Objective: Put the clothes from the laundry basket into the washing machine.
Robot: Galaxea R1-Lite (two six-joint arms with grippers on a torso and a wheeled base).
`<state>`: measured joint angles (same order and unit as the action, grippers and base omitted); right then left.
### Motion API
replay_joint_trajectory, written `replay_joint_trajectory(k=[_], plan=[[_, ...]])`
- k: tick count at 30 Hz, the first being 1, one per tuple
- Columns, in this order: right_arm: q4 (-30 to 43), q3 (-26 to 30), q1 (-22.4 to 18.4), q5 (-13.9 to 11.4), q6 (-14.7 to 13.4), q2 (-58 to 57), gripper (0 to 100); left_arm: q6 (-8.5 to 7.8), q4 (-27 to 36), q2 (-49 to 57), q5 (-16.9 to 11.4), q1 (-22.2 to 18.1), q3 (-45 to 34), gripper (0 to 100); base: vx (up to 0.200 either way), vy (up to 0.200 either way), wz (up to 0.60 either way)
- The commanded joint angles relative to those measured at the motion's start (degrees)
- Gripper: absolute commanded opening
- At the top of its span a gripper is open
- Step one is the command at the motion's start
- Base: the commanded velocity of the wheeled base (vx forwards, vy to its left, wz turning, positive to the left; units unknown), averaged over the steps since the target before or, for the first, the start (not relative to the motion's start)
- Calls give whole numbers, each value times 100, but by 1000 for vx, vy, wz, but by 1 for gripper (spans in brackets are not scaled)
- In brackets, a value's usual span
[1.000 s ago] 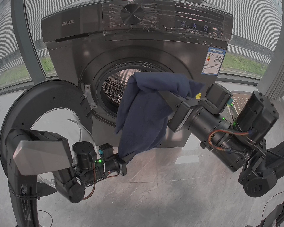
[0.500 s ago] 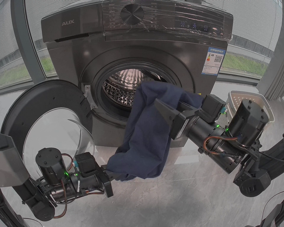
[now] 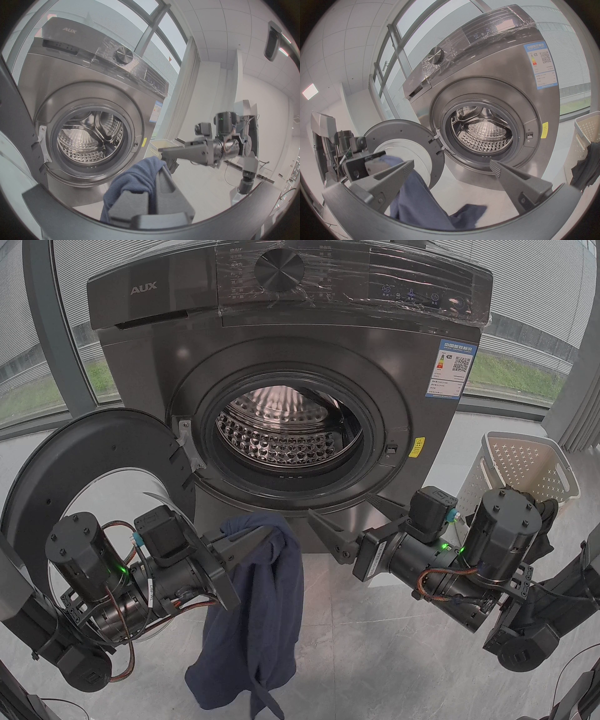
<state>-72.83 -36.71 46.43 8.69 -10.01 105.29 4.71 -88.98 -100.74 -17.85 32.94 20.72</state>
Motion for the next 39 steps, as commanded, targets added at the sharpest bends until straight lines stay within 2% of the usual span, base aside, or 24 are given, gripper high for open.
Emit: replay_joint_trajectory(k=[1, 14, 19, 23, 29, 33, 39], plan=[[5, 76, 6, -25, -1, 71, 100, 57, -14, 2, 36, -7, 142, 0, 0, 0, 0], [84, 383, -64, -34, 87, 132, 100, 153, -23, 28, 53, -24, 274, 0, 0, 0, 0], [128, 419, -64, -25, 87, 150, 100, 153, -23, 11, 62, -174, 309, 0, 0, 0, 0], [128, 401, -64, -25, 96, 185, 100, 224, -14, 2, 62, -218, 362, 0, 0, 0, 0], [128, 375, 24, -52, 104, 229, 100, 215, -23, -130, 80, -227, 432, 0, 0, 0, 0], [111, 340, 85, -122, 122, 317, 100, 215, -23, -235, 273, -218, 503, 0, 0, 0, 0], [23, 67, 138, -210, 210, 642, 100, 215, -23, -235, 282, -218, 547, 0, 0, 0, 0]])
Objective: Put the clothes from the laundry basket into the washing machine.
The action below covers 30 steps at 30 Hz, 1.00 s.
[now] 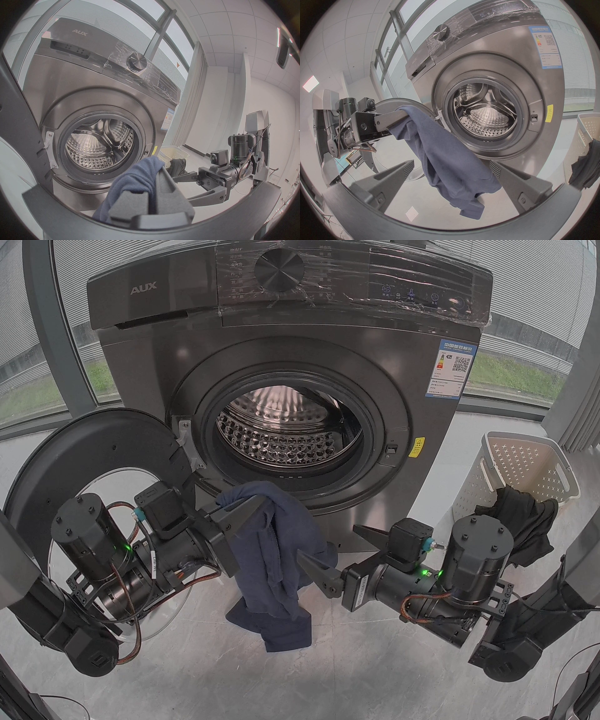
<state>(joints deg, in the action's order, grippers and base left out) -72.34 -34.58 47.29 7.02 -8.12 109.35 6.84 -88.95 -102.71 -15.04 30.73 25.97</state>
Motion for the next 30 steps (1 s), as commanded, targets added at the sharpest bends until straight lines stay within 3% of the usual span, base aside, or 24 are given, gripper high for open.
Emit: replay_joint_trajectory(k=[1, 6, 18, 30], plan=[[-35, -207, 79, -52, 21, 297, 100, 2, -25, -39, 1, 3, 31, 0, 0, 0, 0], [-70, -470, 132, -17, 21, 535, 100, 2, -25, -13, 10, 21, 40, 0, 0, 0, 0], [-79, -875, -176, -25, 47, 974, 100, 2, -25, 66, 10, 47, 66, 0, 0, 0, 0], [-70, -848, -229, 10, 56, 1203, 100, 19, -25, 190, 10, 56, 93, 0, 0, 0, 0]])
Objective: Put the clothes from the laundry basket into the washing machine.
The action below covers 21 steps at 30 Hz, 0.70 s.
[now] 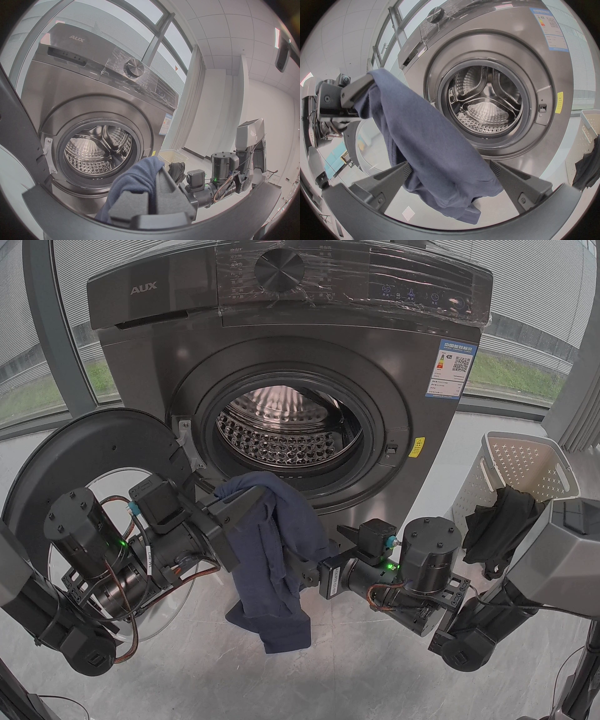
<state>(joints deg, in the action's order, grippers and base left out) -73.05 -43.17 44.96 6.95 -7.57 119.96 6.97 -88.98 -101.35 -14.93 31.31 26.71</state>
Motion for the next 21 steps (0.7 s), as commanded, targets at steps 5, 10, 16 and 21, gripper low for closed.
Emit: replay_joint_trajectory(k=[5, 10, 16, 21], plan=[[-8, -8, 30, 17, 98, 327, 100, 6, -23, 63, -1, -10, 45, 0, 0, 0, 0], [-8, -8, 171, 26, 80, 371, 100, -3, -23, 45, -1, -46, 80, 0, 0, 0, 0], [-17, -95, 189, 35, 98, 634, 100, -3, -23, 63, -1, -19, 80, 0, 0, 0, 0], [-87, -517, 189, 35, 115, 898, 100, -3, -23, 45, -1, -10, 62, 0, 0, 0, 0]])
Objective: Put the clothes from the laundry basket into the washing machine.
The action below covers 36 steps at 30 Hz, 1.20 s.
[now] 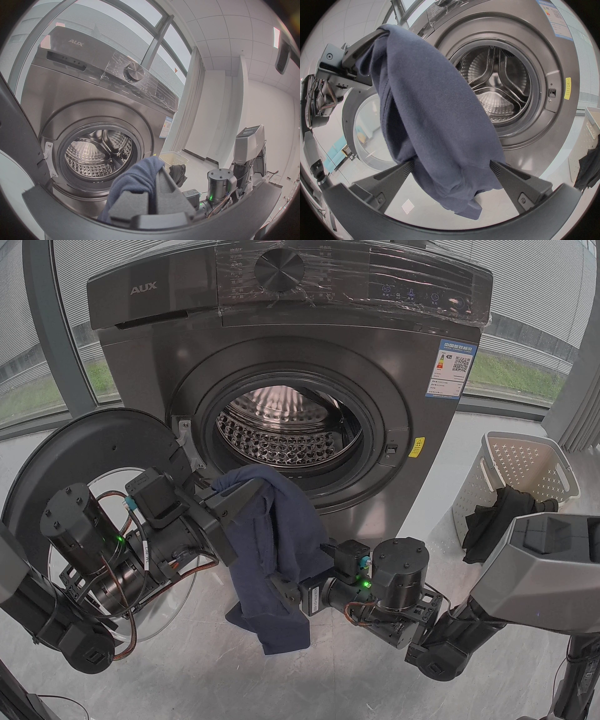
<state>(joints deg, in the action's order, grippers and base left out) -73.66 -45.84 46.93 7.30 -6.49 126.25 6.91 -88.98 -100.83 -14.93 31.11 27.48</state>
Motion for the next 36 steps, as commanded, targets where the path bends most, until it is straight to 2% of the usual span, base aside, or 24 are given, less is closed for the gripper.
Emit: replay_joint_trajectory(k=[1, 7, 8, 16, 21, 29, 36], plan=[[-26, -373, -44, -1, 7, 322, 100, 3, -23, 2, -1, 9, -14, 0, 0, 0, 0], [-26, -549, -272, 17, 16, 401, 100, 12, -23, 11, -1, 18, -32, 0, 0, 0, 0], [-26, -496, -431, 17, 77, 348, 100, 12, -23, 11, -1, 9, -32, 0, 0, 0, 0], [-61, -136, -914, -36, 209, -47, 100, 12, -23, 11, -1, -8, -32, 0, 0, 0, 0], [-61, -145, -1116, -62, 271, -188, 100, 12, -23, 11, -1, 18, -32, 0, 0, 0, 0], [-61, -321, -1037, -62, 306, -162, 100, 12, -23, 2, -1, 27, -50, 0, 0, 0, 0], [-61, -409, -835, -177, 297, -127, 100, 12, -23, -7, -1, 27, -50, 0, 0, 0, 0]])
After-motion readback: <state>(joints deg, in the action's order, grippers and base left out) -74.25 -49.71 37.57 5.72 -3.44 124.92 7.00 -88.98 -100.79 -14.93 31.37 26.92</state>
